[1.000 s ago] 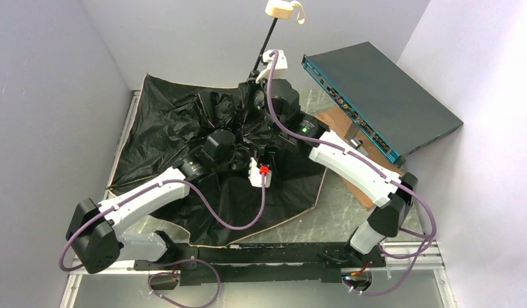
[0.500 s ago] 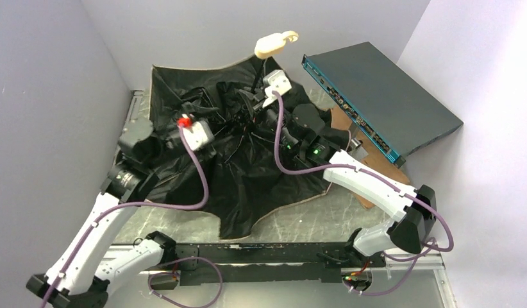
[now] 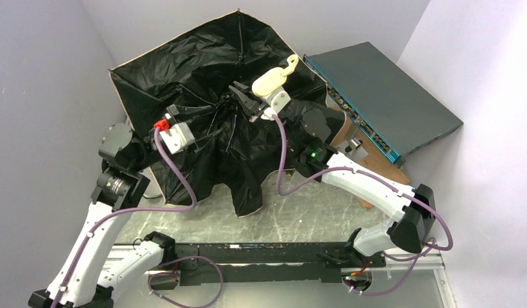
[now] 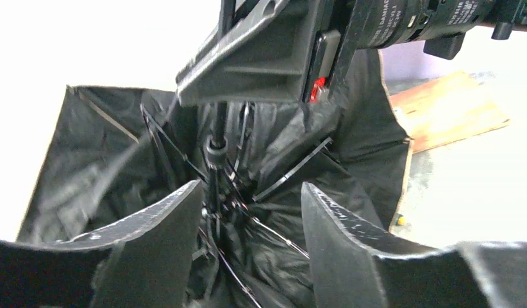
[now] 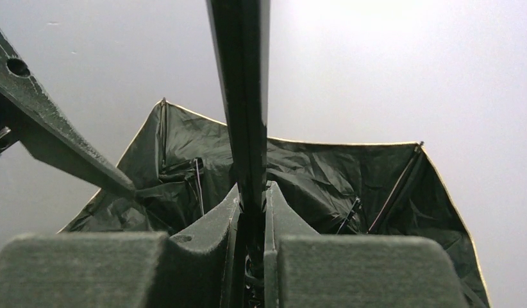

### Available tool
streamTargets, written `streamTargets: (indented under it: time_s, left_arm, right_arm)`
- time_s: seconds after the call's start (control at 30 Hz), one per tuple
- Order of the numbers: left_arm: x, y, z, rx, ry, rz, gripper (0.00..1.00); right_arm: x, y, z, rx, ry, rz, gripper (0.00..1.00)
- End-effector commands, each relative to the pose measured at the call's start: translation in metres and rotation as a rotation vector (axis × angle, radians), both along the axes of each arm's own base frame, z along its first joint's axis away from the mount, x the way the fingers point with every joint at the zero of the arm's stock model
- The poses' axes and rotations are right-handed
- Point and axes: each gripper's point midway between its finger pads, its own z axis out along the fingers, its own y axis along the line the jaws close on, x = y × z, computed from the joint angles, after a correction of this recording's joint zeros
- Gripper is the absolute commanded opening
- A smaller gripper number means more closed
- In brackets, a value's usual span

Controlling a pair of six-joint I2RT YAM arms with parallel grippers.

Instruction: Open the umbrella

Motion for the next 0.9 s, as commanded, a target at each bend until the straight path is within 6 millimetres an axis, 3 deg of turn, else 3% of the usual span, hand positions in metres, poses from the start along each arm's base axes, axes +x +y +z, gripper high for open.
streamTargets:
  time_s: [0.0,0.17,0.43,0.7,0.87]
  left_arm:
    - [-0.006,-0.008,0.035,0.081,-0.299,-0.015,0.58]
    - [0.007,-0.017,0.035,0.153,-0.361,0.008,0.44]
    - [0.016,-0.019,0.043,0.124,-0.37,0.033,0.41]
    - [0.021,-0.018,0.054,0.088,-0.392,0.058,0.31]
    - [0.036,-0.019,0.037,0.112,-0.347,0.082,0.26]
  right_arm:
    - [-0.039,-0.012,0.067,0.152,-0.144,0.064,0.0]
    - [-0.052,-0.008,0.073,0.167,-0.151,0.075,0.0]
    - [-0.071,-0.01,0.086,0.183,-0.151,0.117,0.0]
    - [-0.082,-0.004,0.085,0.17,-0.143,0.162,0.0]
    - [-0.086,-0.006,0.098,0.194,-0.15,0.17,0.0]
